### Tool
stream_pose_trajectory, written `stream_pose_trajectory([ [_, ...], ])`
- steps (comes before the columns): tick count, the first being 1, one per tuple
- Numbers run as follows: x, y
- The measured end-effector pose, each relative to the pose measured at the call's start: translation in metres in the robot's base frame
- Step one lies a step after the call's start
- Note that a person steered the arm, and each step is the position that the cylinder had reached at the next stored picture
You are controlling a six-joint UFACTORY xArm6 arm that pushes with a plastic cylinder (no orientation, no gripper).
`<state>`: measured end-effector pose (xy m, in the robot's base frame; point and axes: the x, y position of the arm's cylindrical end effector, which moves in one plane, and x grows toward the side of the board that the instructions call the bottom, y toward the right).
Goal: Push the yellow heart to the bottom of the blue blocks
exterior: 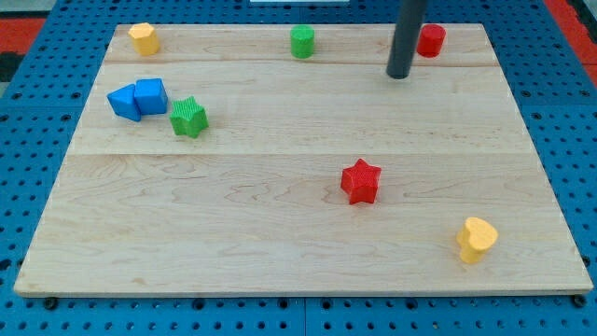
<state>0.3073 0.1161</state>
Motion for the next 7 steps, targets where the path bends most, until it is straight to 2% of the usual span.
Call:
stream_pose_trajectory([
  [1, 0.021, -0.057],
  [2, 0.06, -0.053],
  [4, 0.064, 0.113],
  [5, 0.096, 0.197],
  [6, 0.162, 0.226],
  [7, 0.222, 0.223],
])
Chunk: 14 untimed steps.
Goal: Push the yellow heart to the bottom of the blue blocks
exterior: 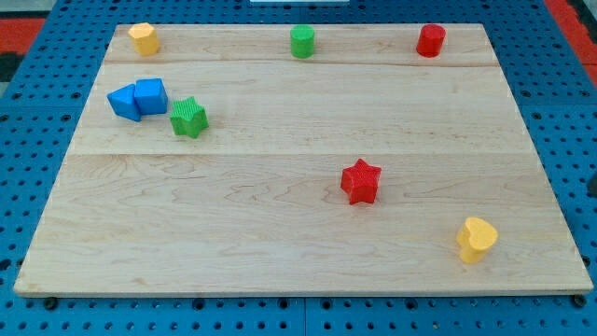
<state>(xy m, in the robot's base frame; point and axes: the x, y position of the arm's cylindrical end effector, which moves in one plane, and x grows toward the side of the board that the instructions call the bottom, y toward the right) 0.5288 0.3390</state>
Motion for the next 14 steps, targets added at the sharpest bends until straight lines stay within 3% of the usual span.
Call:
stream_pose_trajectory([
  [3, 0.025, -0.178],
  [4, 0.025, -0.179],
  [6, 0.05, -0.102],
  [7, 0.09, -0.121],
  [9, 0.065, -0.223],
  [10, 0.065, -0.225],
  [12, 0.053, -0.156],
  [14, 0.048, -0.273],
])
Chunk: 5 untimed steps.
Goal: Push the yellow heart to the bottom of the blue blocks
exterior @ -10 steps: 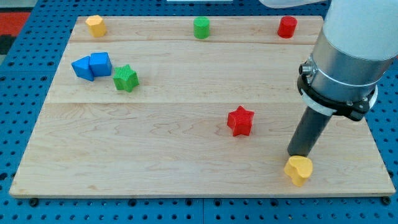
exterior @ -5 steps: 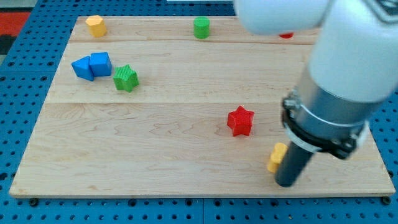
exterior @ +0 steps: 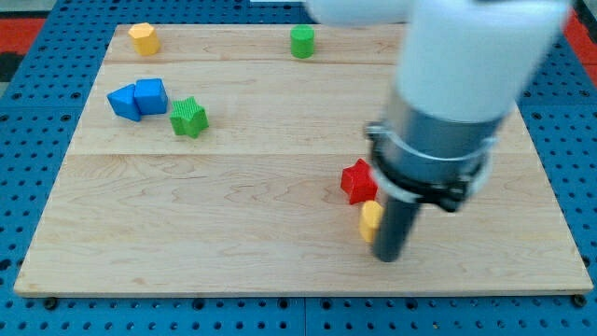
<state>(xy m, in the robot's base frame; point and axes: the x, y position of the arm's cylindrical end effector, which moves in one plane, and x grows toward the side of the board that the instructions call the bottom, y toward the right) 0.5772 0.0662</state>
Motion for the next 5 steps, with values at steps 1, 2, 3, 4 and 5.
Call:
stream_pose_trajectory([
  [1, -0.004, -0.023],
  [2, -0.002, 0.01],
  [3, -0.011, 0.046],
  [4, -0.028, 0.028],
  [5, -0.033, -0.043],
])
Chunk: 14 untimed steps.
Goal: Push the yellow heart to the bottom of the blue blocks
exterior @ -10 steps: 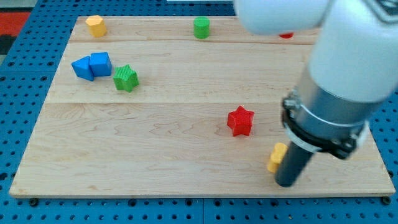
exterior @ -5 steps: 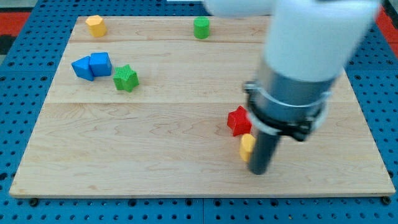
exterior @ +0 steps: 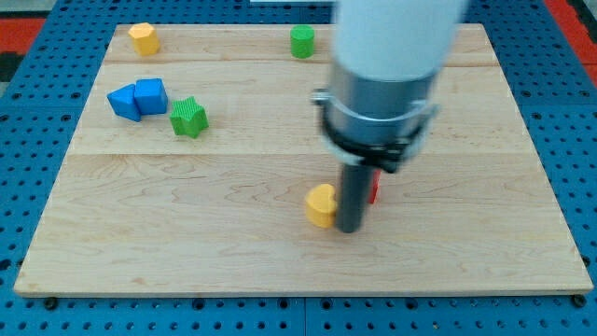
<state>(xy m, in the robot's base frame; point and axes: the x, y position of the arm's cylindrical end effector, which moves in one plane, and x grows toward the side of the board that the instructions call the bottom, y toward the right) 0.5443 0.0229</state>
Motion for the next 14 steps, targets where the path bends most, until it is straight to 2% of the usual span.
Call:
stream_pose_trajectory([
  [1, -0.007, -0.074],
  [2, -0.012, -0.092],
  [3, 0.009, -0.06],
  [4, 0.006, -0.024],
  [5, -0.016, -0.03],
  [7, -0.042, -0.094],
  [9, -0.026, -0.01],
  [10, -0.047, -0.001],
  [11, -0.061, -0.036],
  [13, -0.065, -0.169],
  [14, -0.084, -0.21],
])
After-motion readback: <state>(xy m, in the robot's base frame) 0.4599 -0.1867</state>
